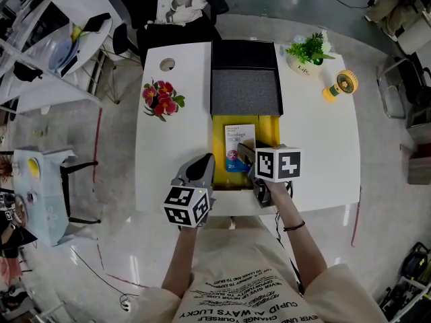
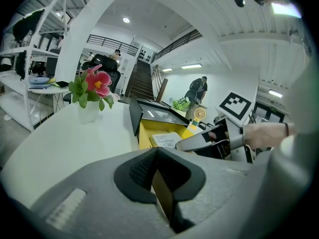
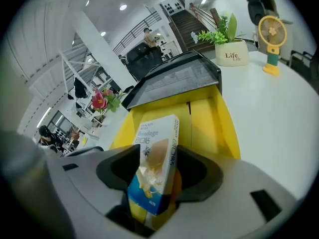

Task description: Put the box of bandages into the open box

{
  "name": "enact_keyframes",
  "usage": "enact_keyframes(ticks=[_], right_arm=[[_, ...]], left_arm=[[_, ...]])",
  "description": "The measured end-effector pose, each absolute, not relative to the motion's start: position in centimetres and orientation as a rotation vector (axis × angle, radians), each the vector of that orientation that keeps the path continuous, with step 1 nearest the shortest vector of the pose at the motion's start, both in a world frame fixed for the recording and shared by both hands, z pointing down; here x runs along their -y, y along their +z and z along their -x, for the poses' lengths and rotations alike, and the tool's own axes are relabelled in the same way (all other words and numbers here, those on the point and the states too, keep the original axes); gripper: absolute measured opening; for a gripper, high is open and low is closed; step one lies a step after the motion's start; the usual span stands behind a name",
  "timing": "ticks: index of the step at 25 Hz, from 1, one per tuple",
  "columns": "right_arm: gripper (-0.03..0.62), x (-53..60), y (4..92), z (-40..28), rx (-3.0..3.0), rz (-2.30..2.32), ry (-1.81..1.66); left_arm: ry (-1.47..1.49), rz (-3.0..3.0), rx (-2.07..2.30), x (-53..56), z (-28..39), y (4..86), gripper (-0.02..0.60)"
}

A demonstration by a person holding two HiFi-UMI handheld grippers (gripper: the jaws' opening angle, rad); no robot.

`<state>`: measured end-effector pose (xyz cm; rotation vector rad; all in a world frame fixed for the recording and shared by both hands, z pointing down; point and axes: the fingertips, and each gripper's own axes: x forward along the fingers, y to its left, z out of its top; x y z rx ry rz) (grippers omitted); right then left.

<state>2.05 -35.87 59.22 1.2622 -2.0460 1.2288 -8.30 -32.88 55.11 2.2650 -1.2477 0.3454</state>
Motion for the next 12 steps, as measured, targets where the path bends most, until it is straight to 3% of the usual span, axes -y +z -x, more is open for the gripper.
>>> enact_keyframes(ticks=[12], right_arm=[[0.227, 36.7, 57.6, -2.4, 2.098, -1.390, 1.050]], left_arm=[[0.337, -2.295, 1.246, 32.8, 8.2, 54.5, 0.021]])
